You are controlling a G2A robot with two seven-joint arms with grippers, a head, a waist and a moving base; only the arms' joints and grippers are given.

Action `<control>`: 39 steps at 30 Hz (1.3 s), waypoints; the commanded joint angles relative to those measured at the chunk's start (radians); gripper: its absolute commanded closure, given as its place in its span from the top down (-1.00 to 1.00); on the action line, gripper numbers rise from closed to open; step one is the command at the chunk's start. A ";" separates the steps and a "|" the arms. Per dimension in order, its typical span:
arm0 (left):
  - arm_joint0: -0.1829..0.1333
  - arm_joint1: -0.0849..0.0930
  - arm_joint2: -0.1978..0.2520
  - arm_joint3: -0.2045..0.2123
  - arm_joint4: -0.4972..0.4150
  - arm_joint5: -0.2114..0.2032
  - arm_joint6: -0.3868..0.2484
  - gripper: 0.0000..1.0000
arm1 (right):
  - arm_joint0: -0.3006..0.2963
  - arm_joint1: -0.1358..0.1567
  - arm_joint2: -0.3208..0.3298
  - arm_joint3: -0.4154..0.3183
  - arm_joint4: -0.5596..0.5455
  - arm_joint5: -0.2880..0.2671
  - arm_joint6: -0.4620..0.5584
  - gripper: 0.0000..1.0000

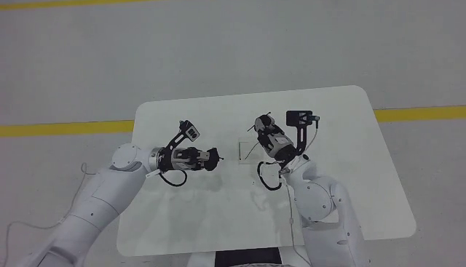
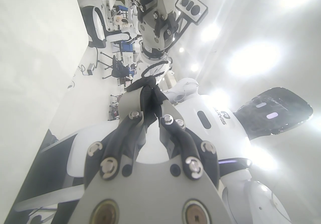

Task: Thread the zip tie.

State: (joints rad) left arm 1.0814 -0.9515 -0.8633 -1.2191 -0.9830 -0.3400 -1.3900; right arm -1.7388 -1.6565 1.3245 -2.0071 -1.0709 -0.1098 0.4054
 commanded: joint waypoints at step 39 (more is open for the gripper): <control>0.038 0.002 -0.029 -0.050 0.032 0.008 0.086 -1.00 | -0.009 0.003 -0.011 0.003 -0.030 0.005 -0.036 -1.00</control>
State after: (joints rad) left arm 1.1197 -0.9497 -0.8923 -1.2692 -0.9505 -0.3320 -1.3038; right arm -1.7479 -1.6539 1.3139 -2.0039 -1.1008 -0.1049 0.3697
